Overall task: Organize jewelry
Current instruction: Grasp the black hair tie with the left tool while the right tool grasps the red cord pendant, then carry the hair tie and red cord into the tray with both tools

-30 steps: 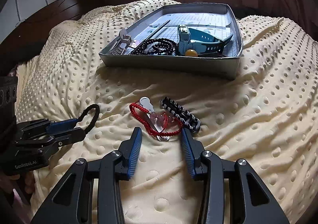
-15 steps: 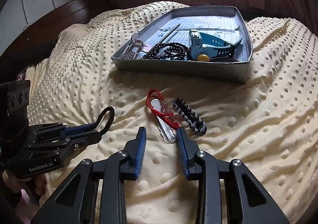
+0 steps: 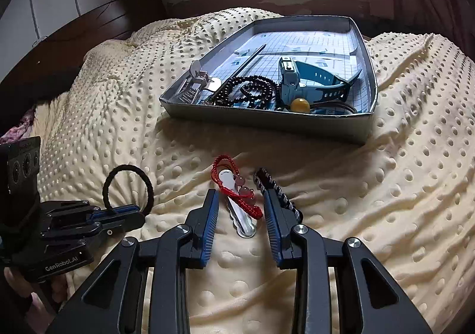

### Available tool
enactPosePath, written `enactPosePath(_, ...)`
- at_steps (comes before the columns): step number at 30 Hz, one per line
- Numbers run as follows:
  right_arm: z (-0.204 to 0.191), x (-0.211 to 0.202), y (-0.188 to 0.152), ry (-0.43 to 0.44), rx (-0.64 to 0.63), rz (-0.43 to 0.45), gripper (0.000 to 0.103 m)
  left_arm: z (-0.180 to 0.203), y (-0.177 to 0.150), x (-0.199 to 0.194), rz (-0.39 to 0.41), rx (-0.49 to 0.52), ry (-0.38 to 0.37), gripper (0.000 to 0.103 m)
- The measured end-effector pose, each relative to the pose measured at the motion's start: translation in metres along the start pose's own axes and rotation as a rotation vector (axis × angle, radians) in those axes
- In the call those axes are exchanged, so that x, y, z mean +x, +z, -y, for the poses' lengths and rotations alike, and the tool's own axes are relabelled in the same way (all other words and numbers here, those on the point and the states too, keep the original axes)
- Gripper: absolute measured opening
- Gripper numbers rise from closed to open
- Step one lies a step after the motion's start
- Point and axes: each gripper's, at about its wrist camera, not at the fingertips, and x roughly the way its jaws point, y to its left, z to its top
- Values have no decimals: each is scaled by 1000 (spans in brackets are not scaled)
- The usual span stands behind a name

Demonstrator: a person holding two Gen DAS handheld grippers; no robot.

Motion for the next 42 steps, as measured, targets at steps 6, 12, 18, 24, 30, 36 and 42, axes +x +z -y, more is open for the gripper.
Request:
enactPosePath(6, -1, -5, -3, -3, -4, 20, 4, -1, 0, -2, 12, -6, -13, 6)
enactPosePath(12, 0, -27, -2, 3, -2, 97, 4, 3, 1, -16, 73, -1, -18, 6)
enactPosePath(18, -6, -53, 3, 13, -37, 179, 4, 19, 3, -37, 146, 64, 4, 6)
enactPosePath(24, -10, -83, 9, 19, -55, 271, 4, 25, 8, -57, 195, 66, 7, 6)
enactPosePath(30, 2, -88, 18, 23, 9, 316, 4, 36, 21, -87, 250, 110, 27, 6)
enactPosePath(36, 10, -93, 14, 30, 30, 322, 4, 44, 39, -103, 238, 145, 52, 6)
enactPosePath(42, 17, -90, 29, 17, 59, 360, 4, 42, 82, -84, 223, 128, 32, 6)
